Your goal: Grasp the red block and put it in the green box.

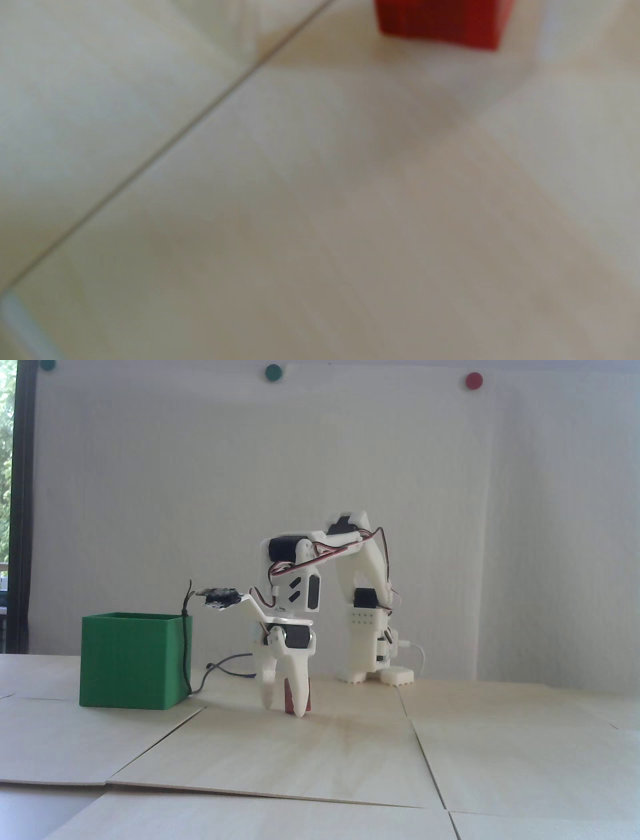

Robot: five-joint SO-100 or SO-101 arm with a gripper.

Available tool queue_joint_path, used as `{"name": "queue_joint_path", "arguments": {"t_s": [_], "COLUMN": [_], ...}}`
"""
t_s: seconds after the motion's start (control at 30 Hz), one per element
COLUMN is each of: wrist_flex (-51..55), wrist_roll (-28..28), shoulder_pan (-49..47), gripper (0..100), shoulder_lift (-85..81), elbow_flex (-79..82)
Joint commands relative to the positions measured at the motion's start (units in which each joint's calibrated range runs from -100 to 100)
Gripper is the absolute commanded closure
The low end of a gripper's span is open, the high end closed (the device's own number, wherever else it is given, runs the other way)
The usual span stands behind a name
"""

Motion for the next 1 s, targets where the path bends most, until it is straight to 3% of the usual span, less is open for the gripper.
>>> {"name": "queue_joint_path", "arguments": {"t_s": [0.0,0.23,0.43,0.6,0.97], "wrist_flex": [3.47,5.49,5.16,5.16,5.49], "wrist_roll": [-0.38,-0.38,-0.38,-0.12,2.01], "shoulder_pan": [1.47,1.71,1.79,2.19,2.35], "gripper": [85,77,85,86,65], "shoulder_lift": [-0.8,-0.17,-0.09,-0.09,-0.64], "elbow_flex": [-4.82,-7.39,-6.95,-7.39,-7.48]}}
